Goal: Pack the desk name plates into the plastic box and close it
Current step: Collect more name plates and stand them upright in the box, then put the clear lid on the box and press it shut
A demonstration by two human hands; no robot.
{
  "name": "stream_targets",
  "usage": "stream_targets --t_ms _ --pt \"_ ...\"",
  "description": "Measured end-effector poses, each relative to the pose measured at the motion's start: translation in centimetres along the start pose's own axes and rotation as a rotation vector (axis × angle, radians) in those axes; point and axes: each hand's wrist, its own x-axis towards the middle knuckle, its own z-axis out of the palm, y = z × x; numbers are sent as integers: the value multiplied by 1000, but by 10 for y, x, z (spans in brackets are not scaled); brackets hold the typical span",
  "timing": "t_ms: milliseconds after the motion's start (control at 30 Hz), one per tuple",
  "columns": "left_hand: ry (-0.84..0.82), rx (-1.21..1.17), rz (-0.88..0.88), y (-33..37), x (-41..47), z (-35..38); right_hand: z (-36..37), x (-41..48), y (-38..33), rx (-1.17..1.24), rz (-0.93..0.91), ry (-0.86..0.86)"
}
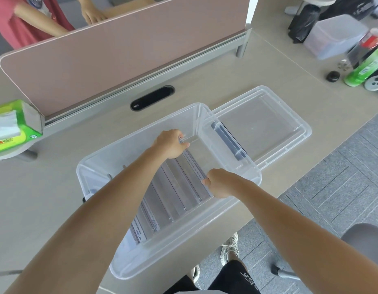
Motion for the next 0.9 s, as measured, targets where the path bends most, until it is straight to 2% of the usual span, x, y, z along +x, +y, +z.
stream_targets --t_ms 200,400,567,800,900 --pt "38 -22 -15 11 -11 -2 -4 -5 -4 -21 16 26" --pt "106 -70 26 23 -27 -20 -23 -23 -17 -182 -9 37" --pt "221 -178 48 51 -28 -33 -60 -40 -19 -243 -115 132" --pt "286 -269 -4 109 -17 -30 -153 -44 44 -134 -208 311" --pt "271 -296 -77 142 -3 -28 -190 -41 87 -62 -245 302"
